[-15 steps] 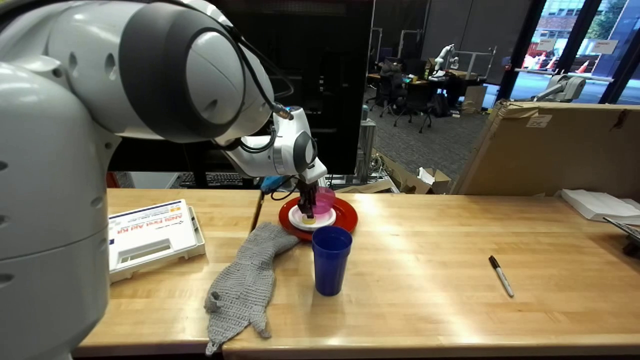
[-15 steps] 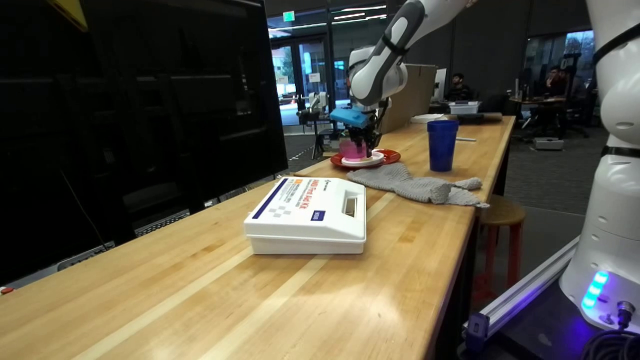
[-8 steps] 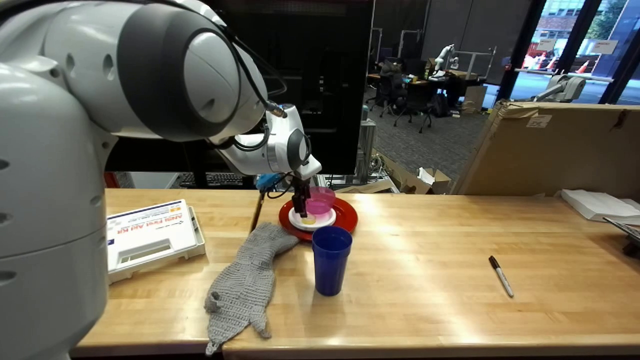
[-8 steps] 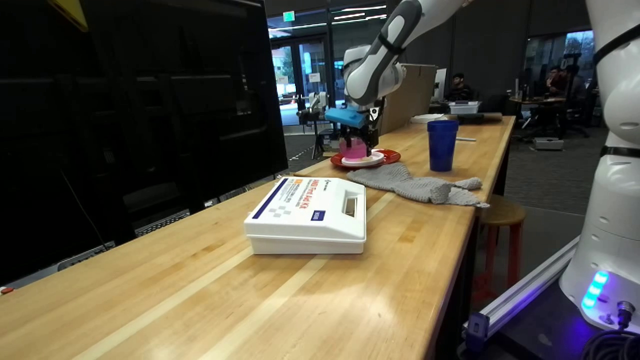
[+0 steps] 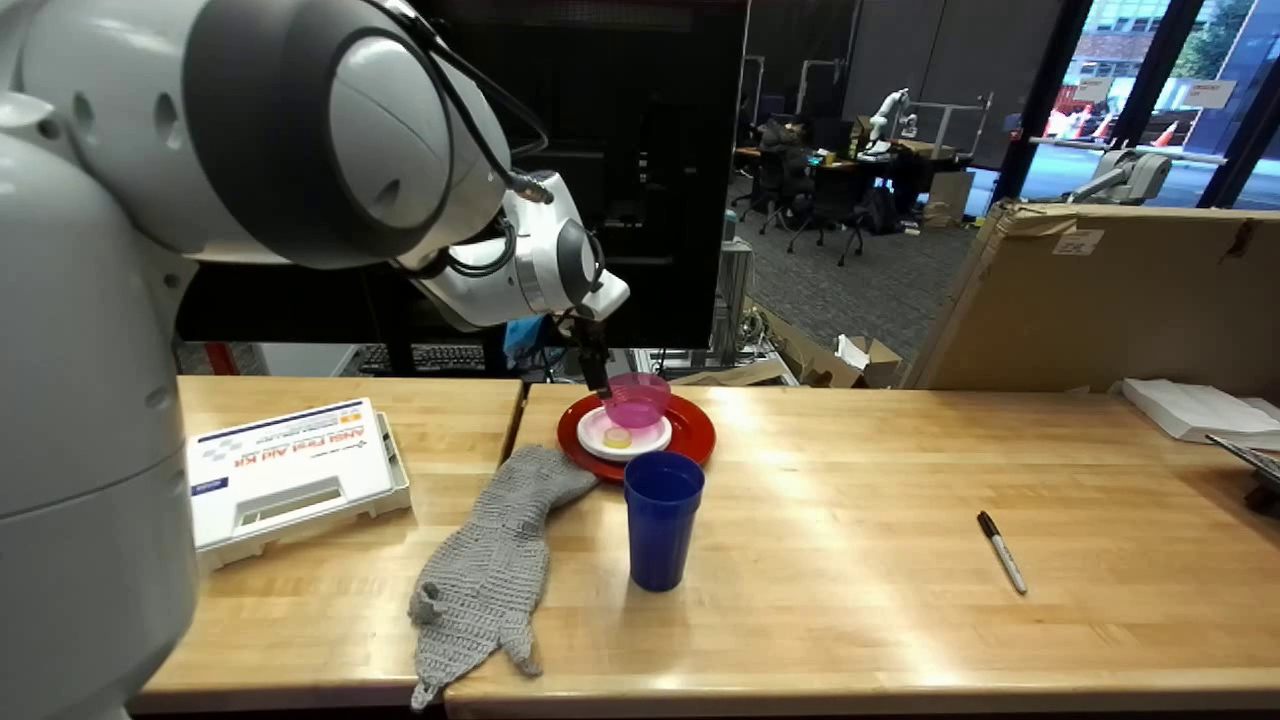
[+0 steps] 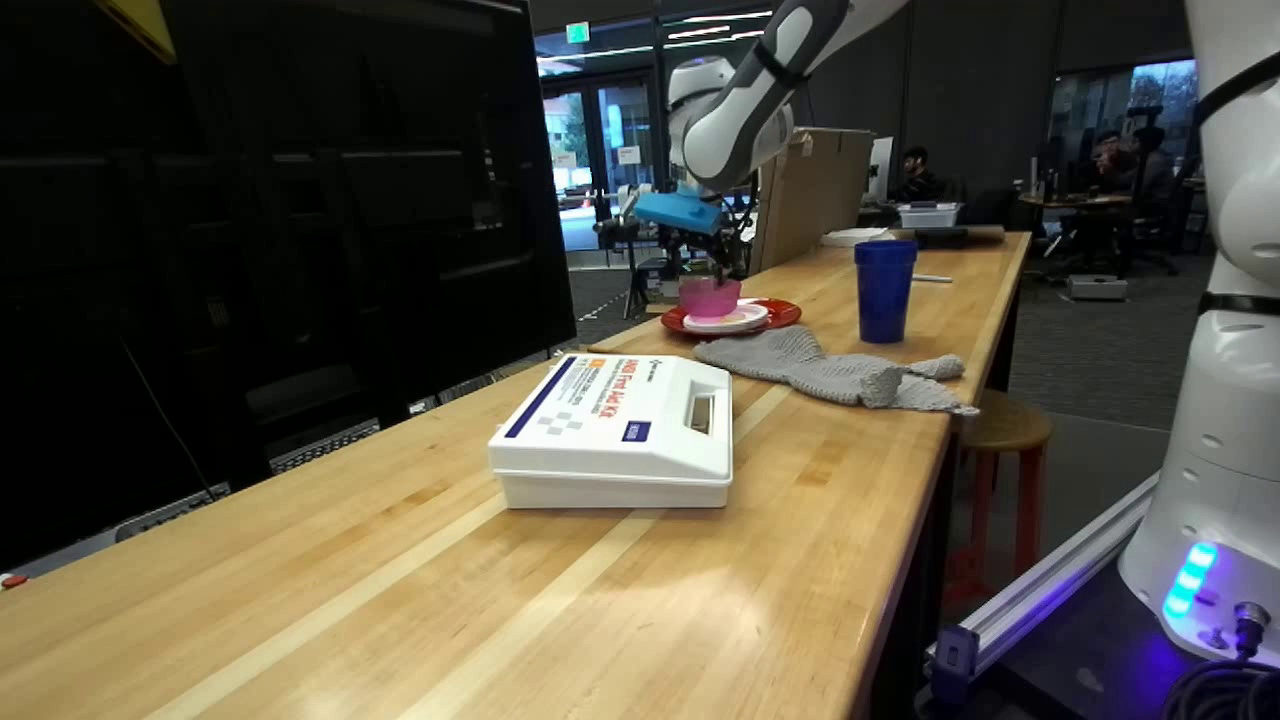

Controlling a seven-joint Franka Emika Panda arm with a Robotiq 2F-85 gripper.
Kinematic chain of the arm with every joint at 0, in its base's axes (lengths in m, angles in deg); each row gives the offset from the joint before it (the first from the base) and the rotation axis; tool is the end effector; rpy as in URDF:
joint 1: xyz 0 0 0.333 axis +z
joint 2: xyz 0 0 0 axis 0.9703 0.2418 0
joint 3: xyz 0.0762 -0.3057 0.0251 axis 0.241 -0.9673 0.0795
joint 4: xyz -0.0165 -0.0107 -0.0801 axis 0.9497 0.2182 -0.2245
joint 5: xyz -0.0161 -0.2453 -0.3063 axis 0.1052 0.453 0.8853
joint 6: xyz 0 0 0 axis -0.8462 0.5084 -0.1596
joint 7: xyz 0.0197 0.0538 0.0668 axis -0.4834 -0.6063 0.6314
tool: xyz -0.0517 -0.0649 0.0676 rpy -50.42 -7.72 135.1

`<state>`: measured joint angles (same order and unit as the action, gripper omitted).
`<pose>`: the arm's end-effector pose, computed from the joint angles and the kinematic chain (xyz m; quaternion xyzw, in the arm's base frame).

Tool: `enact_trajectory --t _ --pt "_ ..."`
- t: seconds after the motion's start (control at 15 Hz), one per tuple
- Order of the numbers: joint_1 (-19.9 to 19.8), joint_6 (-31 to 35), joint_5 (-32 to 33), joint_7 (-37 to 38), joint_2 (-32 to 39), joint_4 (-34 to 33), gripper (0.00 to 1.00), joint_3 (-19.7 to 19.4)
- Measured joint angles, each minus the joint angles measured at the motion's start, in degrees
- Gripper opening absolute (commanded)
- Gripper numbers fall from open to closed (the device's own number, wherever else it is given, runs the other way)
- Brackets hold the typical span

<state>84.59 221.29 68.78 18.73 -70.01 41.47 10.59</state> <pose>0.6324 0.0731 0.3762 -0.8219 0.5342 -0.1962 0.0246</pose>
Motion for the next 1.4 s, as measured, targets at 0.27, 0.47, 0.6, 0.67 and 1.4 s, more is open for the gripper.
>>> enact_trajectory --t 0.27,0.47,0.6,0.67,1.4 --pt "1.1 -7.1 -1.2 -0.6 -4.6 0.2 1.0 0.8" --pt "1.0 -17.1 -6.4 -2.3 -8.7 0.6 1.0 2.5" --pt "1.0 -23.3 -9.8 -2.8 -11.3 1.3 1.0 3.6" --pt "0.9 -25.4 -11.0 -2.6 -12.3 1.9 1.0 4.0" --pt "0.6 -31.7 -14.8 15.2 -23.1 15.4 1.0 10.0"
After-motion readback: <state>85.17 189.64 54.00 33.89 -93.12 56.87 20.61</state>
